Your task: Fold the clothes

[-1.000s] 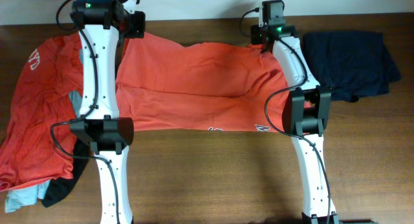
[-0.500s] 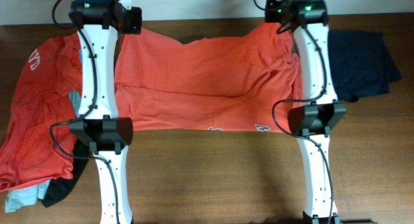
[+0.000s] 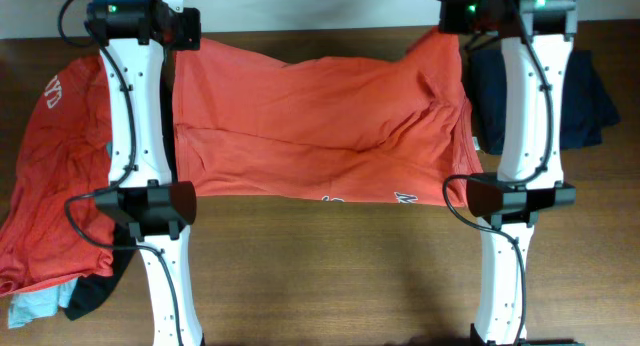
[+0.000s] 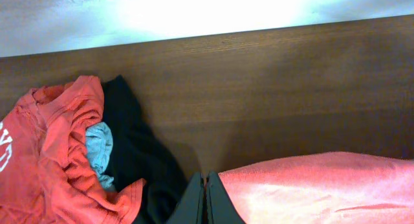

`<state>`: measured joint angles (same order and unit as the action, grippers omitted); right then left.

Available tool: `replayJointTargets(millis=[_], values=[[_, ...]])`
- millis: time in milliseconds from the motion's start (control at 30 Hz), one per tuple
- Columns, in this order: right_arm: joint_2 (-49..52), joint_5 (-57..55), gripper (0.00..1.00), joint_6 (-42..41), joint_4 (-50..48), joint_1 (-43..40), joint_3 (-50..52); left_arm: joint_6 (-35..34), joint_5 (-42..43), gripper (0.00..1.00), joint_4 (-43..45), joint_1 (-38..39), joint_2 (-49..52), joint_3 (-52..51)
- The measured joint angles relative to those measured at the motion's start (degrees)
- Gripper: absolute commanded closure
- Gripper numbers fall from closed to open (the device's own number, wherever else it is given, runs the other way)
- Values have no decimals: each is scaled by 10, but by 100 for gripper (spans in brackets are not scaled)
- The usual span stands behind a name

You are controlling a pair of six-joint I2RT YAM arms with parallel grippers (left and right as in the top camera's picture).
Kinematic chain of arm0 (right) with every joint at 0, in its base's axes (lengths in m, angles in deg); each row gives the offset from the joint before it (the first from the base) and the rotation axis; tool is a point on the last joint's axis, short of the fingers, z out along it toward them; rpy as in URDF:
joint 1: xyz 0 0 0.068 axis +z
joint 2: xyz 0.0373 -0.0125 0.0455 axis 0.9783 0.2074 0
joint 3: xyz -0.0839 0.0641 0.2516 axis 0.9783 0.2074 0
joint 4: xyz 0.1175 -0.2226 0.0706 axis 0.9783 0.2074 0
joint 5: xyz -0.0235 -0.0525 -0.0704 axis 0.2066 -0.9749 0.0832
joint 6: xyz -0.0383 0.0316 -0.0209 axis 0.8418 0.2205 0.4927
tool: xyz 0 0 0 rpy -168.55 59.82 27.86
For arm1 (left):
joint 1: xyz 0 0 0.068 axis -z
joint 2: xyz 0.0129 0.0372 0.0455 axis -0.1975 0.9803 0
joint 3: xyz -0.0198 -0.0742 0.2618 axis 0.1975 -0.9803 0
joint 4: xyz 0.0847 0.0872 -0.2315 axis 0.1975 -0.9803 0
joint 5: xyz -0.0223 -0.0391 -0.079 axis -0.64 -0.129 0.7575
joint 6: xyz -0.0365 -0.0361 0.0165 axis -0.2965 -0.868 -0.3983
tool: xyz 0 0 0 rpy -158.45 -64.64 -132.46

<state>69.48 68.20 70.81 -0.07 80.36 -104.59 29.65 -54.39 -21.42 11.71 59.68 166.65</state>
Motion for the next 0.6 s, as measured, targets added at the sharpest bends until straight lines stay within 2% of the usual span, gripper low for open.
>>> replayJointTargets(millis=[167, 433, 600], values=[[-9, 0, 96, 0, 89, -4, -3, 0, -1, 99, -37, 1, -14, 0], [-8, 24, 96, -3, 93, -24, 8, 0, -15, 99, -90, 1, -15, 0], [-8, 29, 96, -2, 93, -24, 57, 0, -15, 99, -100, 1, -15, -6]])
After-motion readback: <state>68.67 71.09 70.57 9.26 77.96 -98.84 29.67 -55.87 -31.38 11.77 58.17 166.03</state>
